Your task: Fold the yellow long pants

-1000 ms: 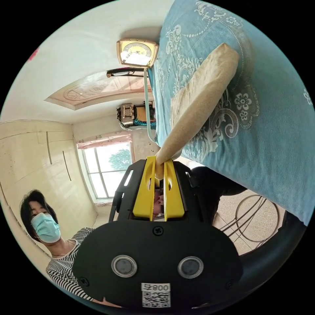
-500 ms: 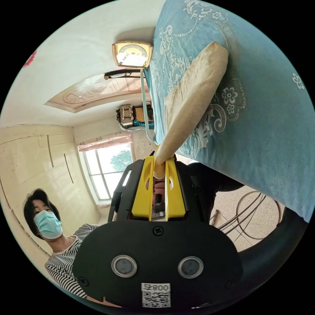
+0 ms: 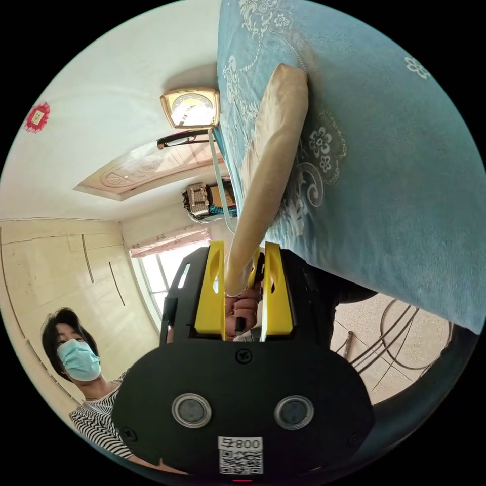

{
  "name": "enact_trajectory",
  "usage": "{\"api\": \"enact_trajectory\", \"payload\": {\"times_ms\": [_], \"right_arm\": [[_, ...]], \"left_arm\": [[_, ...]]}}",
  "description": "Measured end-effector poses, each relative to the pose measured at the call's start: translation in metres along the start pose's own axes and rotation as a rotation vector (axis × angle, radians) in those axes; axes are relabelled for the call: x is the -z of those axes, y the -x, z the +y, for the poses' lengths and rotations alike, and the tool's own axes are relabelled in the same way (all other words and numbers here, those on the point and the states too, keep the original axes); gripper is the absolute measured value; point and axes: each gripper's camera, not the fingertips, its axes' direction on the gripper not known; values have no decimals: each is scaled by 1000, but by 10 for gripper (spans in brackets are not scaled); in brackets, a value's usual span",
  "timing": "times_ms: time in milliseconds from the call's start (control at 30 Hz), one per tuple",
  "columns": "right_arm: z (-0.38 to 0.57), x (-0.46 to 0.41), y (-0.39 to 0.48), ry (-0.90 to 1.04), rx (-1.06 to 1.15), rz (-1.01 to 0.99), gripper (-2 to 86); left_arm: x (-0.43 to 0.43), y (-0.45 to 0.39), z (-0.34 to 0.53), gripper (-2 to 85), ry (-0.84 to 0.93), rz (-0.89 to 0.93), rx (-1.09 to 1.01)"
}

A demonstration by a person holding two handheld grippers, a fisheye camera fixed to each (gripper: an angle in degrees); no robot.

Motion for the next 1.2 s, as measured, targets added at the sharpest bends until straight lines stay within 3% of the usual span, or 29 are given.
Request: {"api": "enact_trajectory", "payload": {"times_ms": [233, 600, 900, 1200], "right_arm": [[7, -39, 18, 80, -14, 58, 42], [31, -65, 67, 92, 24, 51, 17], [73, -74, 95, 80, 36, 34, 7], [160, -61, 153, 70, 160, 18, 1]], "left_arm": [[14, 24, -4, 125, -5, -3, -23], [44, 87, -32, 142, -236, 64, 11], [16, 130, -47, 71, -205, -19, -51], [-37, 180, -11, 65, -144, 48, -154]]}}
